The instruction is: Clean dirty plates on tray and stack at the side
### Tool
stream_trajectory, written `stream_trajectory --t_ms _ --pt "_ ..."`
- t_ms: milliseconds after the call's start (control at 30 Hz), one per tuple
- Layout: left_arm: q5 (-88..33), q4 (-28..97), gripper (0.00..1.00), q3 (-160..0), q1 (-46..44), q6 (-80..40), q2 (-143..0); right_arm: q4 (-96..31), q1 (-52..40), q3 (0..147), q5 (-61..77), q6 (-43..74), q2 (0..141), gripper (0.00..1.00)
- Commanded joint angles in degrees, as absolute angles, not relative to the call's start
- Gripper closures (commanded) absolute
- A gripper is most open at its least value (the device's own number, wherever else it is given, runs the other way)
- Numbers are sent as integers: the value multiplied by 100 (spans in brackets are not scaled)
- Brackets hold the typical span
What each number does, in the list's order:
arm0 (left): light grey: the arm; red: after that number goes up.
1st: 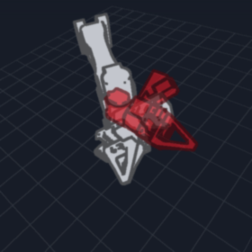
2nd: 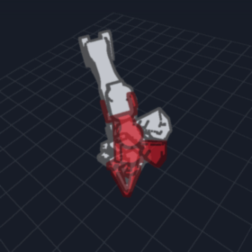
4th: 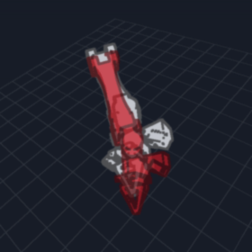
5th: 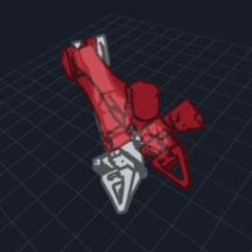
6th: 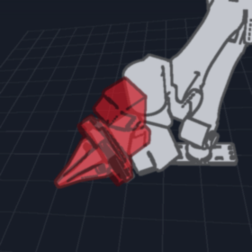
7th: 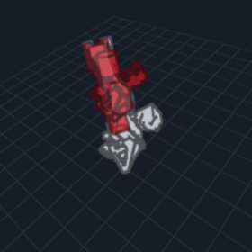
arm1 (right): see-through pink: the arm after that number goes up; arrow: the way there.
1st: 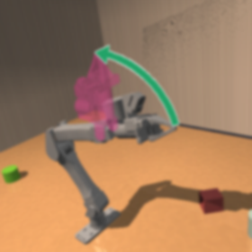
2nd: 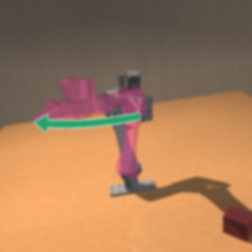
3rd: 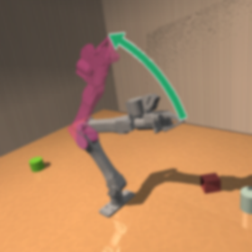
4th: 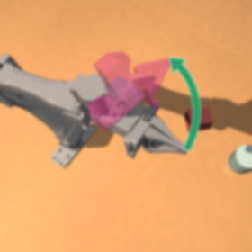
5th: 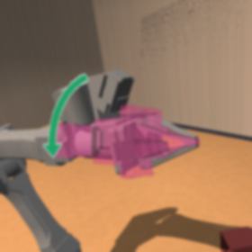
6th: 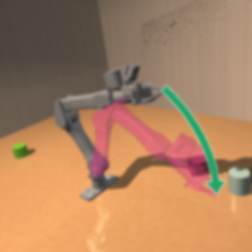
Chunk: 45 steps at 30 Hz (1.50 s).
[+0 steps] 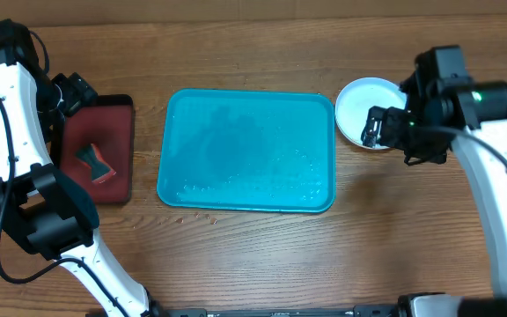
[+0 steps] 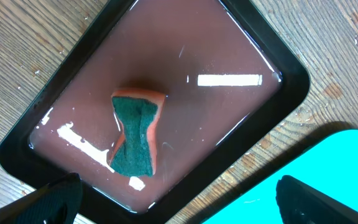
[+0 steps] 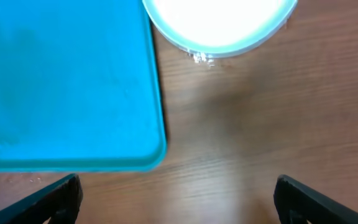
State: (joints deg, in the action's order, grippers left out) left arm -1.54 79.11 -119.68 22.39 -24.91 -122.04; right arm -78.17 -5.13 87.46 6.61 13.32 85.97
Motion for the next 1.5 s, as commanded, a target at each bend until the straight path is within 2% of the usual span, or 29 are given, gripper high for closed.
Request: stream_trajectory --t_ms 0,500,900,1167,1467 --pt "-196 7922 0 -12046 2248 -2443 -12171 -7524 -523 8407 670 1334 7679 0" --pt "-196 7922 0 -12046 2255 -2443 -12171 -4340 -508 4510 711 1337 3728 0" --pt "-196 7922 0 -12046 2248 -2443 -12171 -1686 -513 1767 718 1380 1579 0" --pt "-196 7920 0 -12046 2248 -2443 -12171 -460 -508 819 578 1376 600 0" --pt "-196 7922 0 -12046 2244 -2443 -12171 318 -469 274 132 1376 12 0"
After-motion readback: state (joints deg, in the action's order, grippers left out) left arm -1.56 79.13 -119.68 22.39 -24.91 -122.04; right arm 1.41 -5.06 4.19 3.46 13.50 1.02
